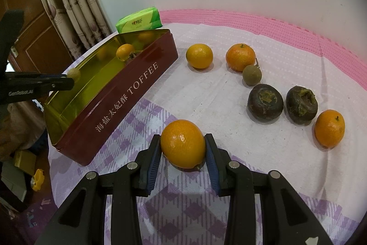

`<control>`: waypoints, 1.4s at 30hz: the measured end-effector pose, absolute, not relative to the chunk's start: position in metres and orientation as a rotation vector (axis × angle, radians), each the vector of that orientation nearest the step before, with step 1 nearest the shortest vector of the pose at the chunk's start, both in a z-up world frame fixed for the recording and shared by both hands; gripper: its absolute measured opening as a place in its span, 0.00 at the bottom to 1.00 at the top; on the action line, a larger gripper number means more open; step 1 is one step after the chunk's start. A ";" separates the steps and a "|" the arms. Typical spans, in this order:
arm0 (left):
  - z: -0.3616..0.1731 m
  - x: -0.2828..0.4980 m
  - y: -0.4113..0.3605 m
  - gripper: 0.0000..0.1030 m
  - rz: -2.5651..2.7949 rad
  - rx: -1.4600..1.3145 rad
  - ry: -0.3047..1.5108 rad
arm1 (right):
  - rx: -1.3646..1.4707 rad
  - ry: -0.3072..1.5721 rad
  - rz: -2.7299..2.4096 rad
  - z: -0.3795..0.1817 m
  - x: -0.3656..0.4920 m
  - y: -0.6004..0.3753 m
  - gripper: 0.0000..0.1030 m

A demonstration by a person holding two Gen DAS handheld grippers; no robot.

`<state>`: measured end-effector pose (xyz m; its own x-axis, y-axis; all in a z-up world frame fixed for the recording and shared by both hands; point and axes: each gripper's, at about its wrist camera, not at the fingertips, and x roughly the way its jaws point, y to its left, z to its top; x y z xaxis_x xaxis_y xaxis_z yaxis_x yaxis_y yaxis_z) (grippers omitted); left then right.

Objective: Organize fruits
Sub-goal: 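Place the two brown fruits in the tin with the left gripper while the right gripper grasps an orange, then carry the orange into the tin and open the right gripper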

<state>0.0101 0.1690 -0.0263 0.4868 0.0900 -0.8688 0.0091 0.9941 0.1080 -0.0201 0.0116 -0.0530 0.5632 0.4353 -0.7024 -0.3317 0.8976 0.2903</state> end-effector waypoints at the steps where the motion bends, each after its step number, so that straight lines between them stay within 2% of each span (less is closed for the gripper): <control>1: -0.025 0.007 0.169 0.26 0.053 0.112 1.061 | 0.130 0.861 0.453 -0.053 -0.020 0.012 0.34; 18: -0.016 -0.019 0.192 0.27 0.078 0.083 1.045 | 0.106 0.861 0.445 -0.053 -0.019 0.014 0.34; 19: -0.015 -0.018 0.193 0.28 0.078 0.074 1.046 | 0.103 0.861 0.443 -0.053 -0.019 0.015 0.34; 21: -0.014 -0.018 0.198 0.42 0.080 0.034 1.050 | 0.099 0.861 0.441 -0.054 -0.019 0.016 0.34; 22: -0.011 -0.018 0.204 0.44 0.083 0.003 1.039 | 0.097 0.861 0.441 -0.054 -0.018 0.016 0.34; 26: 0.005 -0.023 0.221 0.67 0.119 -0.085 0.976 | 0.090 0.860 0.439 -0.054 -0.017 0.017 0.34; 27: 0.008 -0.025 0.225 0.69 0.133 -0.102 0.958 | 0.086 0.861 0.437 -0.054 -0.017 0.018 0.34; 42: 0.008 -0.027 0.266 0.70 0.353 -0.140 0.923 | 0.151 0.873 0.416 -0.034 -0.026 0.012 0.33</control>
